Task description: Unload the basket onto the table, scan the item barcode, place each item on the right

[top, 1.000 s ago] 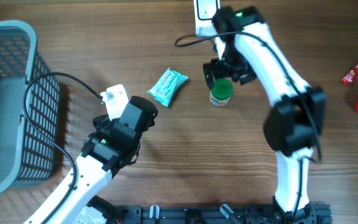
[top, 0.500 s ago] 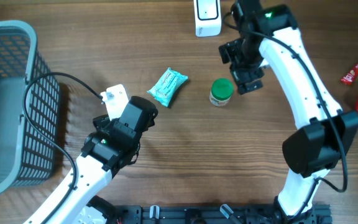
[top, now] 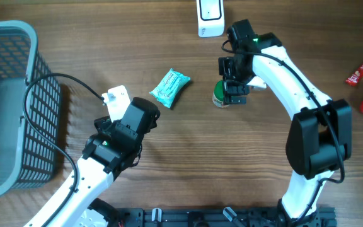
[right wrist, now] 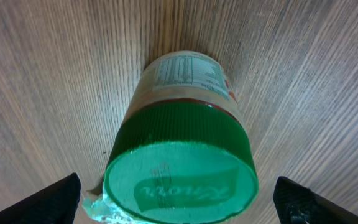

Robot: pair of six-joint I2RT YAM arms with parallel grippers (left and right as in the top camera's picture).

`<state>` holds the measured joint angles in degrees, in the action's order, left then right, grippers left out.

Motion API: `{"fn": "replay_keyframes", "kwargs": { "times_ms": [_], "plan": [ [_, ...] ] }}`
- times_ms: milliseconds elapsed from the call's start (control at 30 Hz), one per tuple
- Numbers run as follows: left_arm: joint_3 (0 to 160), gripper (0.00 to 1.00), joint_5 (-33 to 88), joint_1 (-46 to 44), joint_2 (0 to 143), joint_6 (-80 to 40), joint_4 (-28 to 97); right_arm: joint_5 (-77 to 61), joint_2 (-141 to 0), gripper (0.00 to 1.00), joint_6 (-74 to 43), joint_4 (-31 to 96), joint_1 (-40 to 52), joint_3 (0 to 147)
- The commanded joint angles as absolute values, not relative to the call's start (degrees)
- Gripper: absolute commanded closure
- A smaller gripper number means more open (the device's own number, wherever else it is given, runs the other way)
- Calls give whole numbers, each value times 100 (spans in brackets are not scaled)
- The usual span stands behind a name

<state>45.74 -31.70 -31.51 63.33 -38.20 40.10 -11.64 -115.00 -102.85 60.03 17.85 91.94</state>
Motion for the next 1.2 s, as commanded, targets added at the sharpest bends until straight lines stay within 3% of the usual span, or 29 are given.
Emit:
{"fn": "replay_keyframes", "kwargs": {
  "times_ms": [0,100,167,300,367,433,500,533,600,633,667,867,933,1167],
  "plan": [
    [4574,0,-3286,-3166,6333,-3771,3994,-1166,-11867,5,-10495,5937,1813,9120],
    [4576,0,-3286,-3166,6333,-3771,3994,-1166,-11970,30,-9953,5981,1815,9118],
    [4576,0,-3286,-3166,6333,-3771,3994,-1194,-11948,35,-9489,6071,1813,9129],
    [4574,0,-3286,-3166,6333,-3771,3994,-1205,-11924,37,-7955,6195,1811,9209],
    [4576,0,-3286,-3166,6333,-3771,3994,-1208,-11913,37,-6257,6198,1800,9317],
    [4576,0,-3286,-3166,6333,-3771,3994,-1210,-11913,37,-3673,6257,1798,9448],
    [4574,0,-3286,-3166,6333,-3771,3994,-1168,-11902,37,-2290,6479,1798,9463],
    [4576,0,-3286,-3166,6333,-3771,3994,-1087,-11900,32,-2051,6565,1796,9463],
    [4576,0,-3286,-3166,6333,-3771,3994,-856,-11858,22,-1953,6663,1791,9465],
    [4576,0,-3286,-3166,6333,-3771,3994,-788,-11784,5,-1951,6700,1791,9502],
    [4574,0,-3286,-3166,6333,-3771,3994,-790,-11708,0,-1955,6726,1793,9557],
    [4576,0,-3286,-3166,6333,-3771,3994,-790,-11183,0,-3192,7218,1791,10208],
    [4576,0,-3286,-3166,6333,-3771,3994,-617,-11107,0,-4657,7338,1804,10206],
    [4576,0,-3286,-3166,6333,-3771,3994,-148,-11122,0,-5118,7057,1826,9498]
  ]
}}
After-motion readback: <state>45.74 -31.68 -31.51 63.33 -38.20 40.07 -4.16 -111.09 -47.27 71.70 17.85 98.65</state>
